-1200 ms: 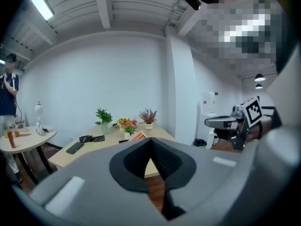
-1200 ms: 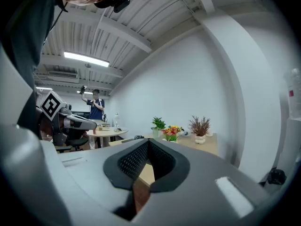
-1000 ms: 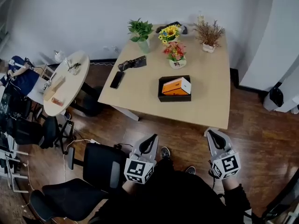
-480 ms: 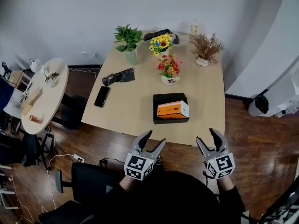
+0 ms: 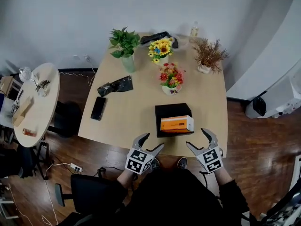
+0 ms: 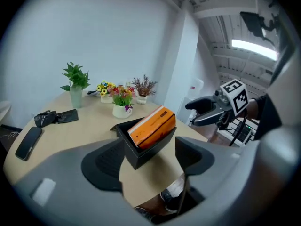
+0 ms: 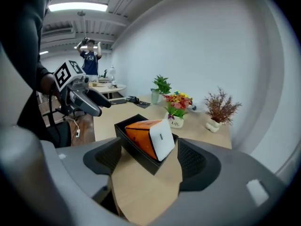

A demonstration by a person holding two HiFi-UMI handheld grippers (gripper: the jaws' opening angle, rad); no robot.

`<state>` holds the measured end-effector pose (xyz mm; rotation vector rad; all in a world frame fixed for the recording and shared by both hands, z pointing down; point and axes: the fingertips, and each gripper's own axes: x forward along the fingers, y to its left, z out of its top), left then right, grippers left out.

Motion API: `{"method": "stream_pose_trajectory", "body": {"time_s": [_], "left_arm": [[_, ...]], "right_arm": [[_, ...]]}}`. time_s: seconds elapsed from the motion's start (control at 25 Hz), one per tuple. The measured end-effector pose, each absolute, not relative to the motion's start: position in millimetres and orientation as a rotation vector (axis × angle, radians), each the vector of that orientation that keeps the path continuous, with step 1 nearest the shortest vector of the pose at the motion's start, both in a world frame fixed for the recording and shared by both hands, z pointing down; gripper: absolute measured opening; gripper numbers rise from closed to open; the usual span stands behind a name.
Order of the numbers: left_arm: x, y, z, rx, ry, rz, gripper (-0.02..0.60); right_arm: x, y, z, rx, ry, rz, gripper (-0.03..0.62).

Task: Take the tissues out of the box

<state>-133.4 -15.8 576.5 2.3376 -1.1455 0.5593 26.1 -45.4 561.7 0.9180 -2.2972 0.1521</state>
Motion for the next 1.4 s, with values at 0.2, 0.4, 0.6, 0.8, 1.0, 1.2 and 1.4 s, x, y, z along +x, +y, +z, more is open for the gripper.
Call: {"method": "stream_pose_trajectory", "body": {"time_s": [0.2, 0.4, 0.6, 0.8, 1.0, 1.2, 1.4], "left_arm": [[-118.0, -38.4, 593.9, 2.332, -1.171, 0.660, 0.324], [-94.0, -57.9, 597.4, 2.368, -1.162, 0.721, 0.324], [-76.6, -75.6, 613.6, 2.334, -1.124, 0.758, 0.324], [-65.6, -77.0, 623.3, 2.322, -1.105, 0.800, 0.324], [-66.0, -77.7, 631.7, 2.309, -1.090, 0.833, 0.324], [-67.1, -77.8, 634.8, 2.299, -1.083, 0.841, 0.324], [-72.1, -78.9, 631.8, 2.293, -1.101, 0.829, 0.324]], "right_arm": [[3.6, -79.6, 584.1, 0.737, -2.279, 0.048, 0.399], [-8.7, -88.6, 601.7, 0.582, -2.276, 0.009, 0.408], [-23.9, -111.9, 611.3, 0.522, -2.286, -0.045, 0.468], [-27.2, -133.4, 612.5, 0.499, -2.247, -0.105, 0.505], [-28.2, -141.9, 637.5, 0.397, -2.235, 0.019, 0.525], [-28.4, -134.8, 646.7, 0.286, -2.206, 0.082, 0.513], [-28.6, -125.7, 636.2, 0.292, -2.182, -0.054, 0.433]]}}
